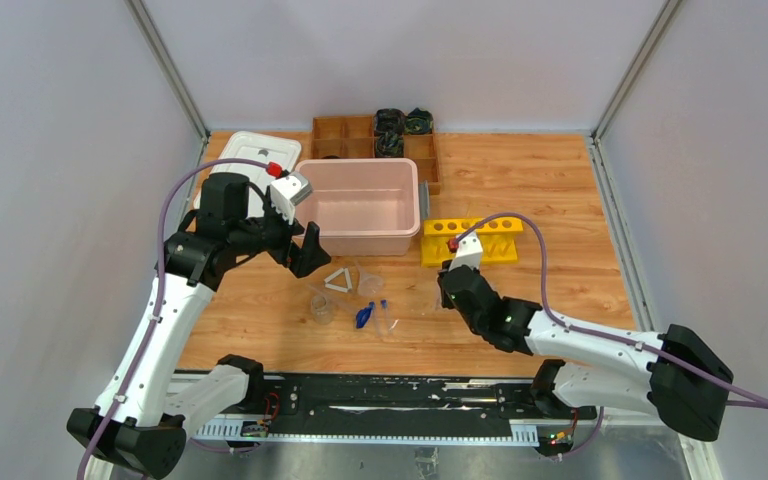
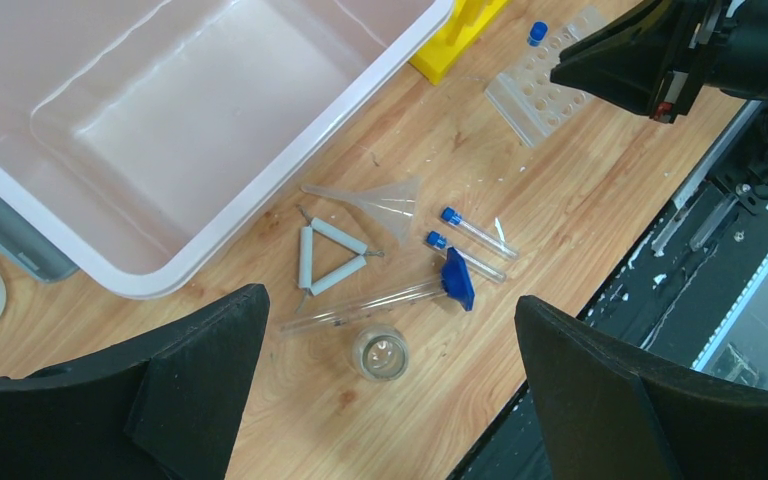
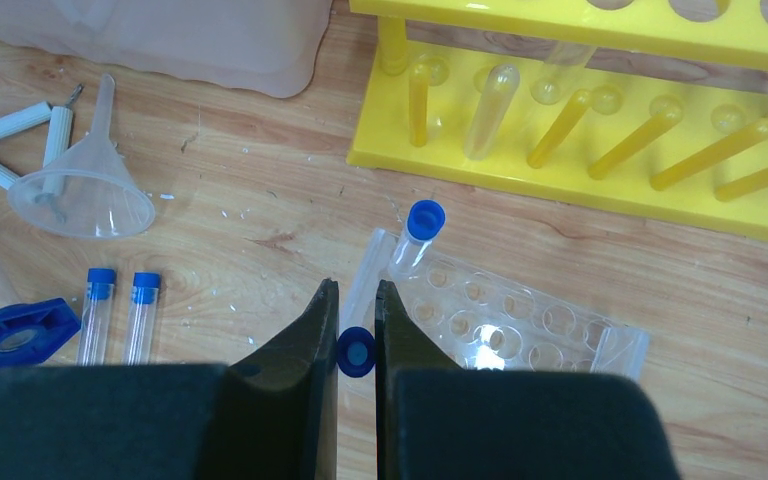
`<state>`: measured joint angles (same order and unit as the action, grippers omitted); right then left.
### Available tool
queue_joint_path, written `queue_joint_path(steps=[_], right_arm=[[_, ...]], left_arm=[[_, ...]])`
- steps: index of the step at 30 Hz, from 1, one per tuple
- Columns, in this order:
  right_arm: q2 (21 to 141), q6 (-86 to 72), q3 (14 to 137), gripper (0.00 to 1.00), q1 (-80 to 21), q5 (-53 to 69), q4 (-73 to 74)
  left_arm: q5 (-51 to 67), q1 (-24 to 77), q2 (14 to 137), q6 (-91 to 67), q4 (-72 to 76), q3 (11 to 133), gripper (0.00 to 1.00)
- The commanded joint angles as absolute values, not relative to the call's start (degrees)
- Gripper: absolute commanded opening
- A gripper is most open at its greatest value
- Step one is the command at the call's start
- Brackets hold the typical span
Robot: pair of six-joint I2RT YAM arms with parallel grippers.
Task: Organize the chemistry lab equipment
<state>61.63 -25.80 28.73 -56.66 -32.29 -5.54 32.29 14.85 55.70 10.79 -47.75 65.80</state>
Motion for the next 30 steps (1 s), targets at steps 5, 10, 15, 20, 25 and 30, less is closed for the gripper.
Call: queue_joint_path(steps=[5, 10, 15, 20, 25, 30], right_arm=[[59.14, -26.87, 26.27, 0.00, -57.83, -35.43, -4.39], [60.48, -27.42, 25.49, 0.00, -58.23, -35.32, -5.98], [61.78, -27.47, 25.41, 0.00, -58.78, -35.59, -7.74], [63.11, -27.27, 25.59, 0.00, -59.15, -35.81, -9.16], [64.04, -27.45, 25.09, 0.00, -59.32, -36.20, -9.76], [64.96, -29.30, 24.79, 0.05, -59.39, -36.94, -8.39]], left_arm=[[32.16, 14.86, 55.73, 11.27, -47.56, 67.33, 1.00], [32.00, 14.89, 55.65, 11.27, -47.57, 67.28, 1.00], [31.90, 14.91, 55.34, 11.34, -47.57, 67.03, 1.00], [31.90, 14.89, 55.30, 11.34, -47.57, 66.92, 1.00], [31.82, 14.93, 55.29, 11.59, -47.59, 67.07, 1.00], [32.05, 14.86, 55.09, 12.28, -47.57, 67.08, 1.00]])
